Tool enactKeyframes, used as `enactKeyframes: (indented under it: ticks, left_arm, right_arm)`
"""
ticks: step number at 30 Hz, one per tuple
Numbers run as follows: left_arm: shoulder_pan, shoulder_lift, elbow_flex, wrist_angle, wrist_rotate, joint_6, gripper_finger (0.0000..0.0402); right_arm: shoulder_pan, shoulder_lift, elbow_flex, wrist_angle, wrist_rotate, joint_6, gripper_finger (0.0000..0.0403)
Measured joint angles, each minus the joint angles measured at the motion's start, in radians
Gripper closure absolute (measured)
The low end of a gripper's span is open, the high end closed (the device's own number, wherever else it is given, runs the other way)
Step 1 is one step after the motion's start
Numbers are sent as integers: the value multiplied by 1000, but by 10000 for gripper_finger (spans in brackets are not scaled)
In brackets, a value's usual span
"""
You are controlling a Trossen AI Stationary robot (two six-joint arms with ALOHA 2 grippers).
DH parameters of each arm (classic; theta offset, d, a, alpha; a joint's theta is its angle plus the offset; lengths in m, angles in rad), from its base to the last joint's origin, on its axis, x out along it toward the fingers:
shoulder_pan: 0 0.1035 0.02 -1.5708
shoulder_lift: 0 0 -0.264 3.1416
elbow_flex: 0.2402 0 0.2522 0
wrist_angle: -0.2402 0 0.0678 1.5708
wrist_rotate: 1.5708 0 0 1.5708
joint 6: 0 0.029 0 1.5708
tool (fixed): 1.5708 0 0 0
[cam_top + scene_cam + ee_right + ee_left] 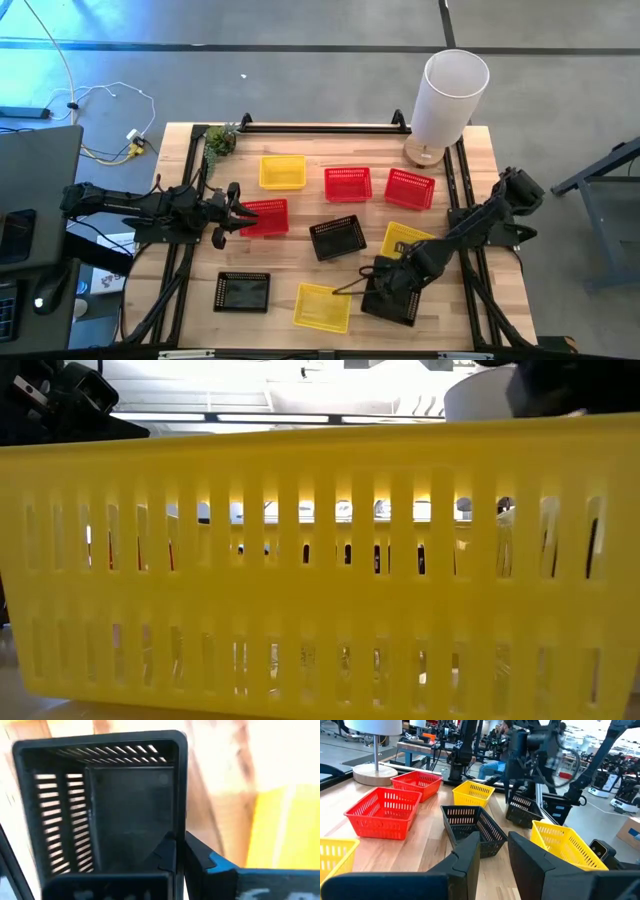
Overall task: Stack baskets by color
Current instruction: Stack the bottom right black bin on the top black bin
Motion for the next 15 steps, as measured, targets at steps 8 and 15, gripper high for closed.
enactKeyframes:
  ticks: [8,15]
  left_arm:
    - [0,0,0,-2,0,0,312]
    - [0,0,0,-46,0,0,312]
  right_arm:
    - [-88,-105,0,1,40,-123,402]
    - [-183,-190,0,10,67,-280,402]
